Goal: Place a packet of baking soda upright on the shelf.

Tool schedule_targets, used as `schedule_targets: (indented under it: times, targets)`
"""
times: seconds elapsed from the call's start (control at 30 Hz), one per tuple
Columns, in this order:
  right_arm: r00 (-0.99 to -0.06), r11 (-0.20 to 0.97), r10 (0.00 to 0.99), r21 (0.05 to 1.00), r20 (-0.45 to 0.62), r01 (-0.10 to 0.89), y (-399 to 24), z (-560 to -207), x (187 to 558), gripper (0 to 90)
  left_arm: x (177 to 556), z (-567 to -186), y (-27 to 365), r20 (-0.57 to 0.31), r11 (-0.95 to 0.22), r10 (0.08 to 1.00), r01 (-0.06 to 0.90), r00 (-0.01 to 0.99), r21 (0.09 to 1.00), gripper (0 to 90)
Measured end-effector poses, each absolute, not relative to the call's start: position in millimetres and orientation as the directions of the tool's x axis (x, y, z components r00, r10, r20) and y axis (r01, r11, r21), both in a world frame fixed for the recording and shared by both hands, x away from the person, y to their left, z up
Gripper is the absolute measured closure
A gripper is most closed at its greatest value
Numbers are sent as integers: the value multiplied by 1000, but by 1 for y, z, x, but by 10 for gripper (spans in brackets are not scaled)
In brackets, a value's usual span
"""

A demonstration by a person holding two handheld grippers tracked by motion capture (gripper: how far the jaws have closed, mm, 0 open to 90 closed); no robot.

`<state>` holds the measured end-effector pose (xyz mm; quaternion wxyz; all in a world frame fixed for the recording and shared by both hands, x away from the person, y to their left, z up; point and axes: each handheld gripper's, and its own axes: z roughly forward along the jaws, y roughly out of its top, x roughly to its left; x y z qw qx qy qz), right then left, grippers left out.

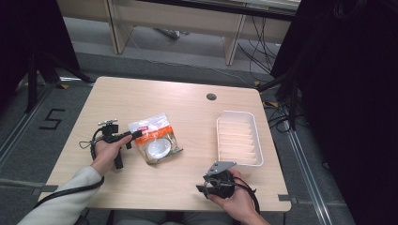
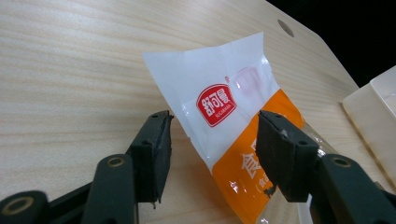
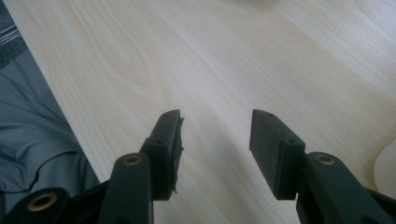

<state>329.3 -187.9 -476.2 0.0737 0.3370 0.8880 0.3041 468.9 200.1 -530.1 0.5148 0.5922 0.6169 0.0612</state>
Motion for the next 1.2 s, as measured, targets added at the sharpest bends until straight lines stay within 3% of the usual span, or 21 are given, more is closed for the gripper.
schedule_targets:
  times: [0.57, 0.9, 1.0, 1.1, 1.2]
  targets:
    - [-772, 603, 633, 588, 59, 539, -189, -478, 331, 542, 469, -536, 198, -588, 289, 767, 681, 256, 673, 547]
    - [-770, 603, 637, 597, 39, 529, -188, -480, 331, 540, 470, -536, 196, -577, 274, 767, 669, 280, 690, 690]
    - [-770, 603, 633, 577, 73, 551, -189, -478, 330, 541, 469, -535, 196, -577, 266, 762, 669, 295, 694, 802]
    - [-787, 596, 616, 629, 40, 499, -188, -482, 332, 540, 468, -534, 195, -578, 255, 750, 666, 321, 701, 880]
    - [-788, 607, 614, 612, 45, 507, -191, -479, 333, 540, 467, -529, 196, -575, 235, 736, 662, 357, 712, 891]
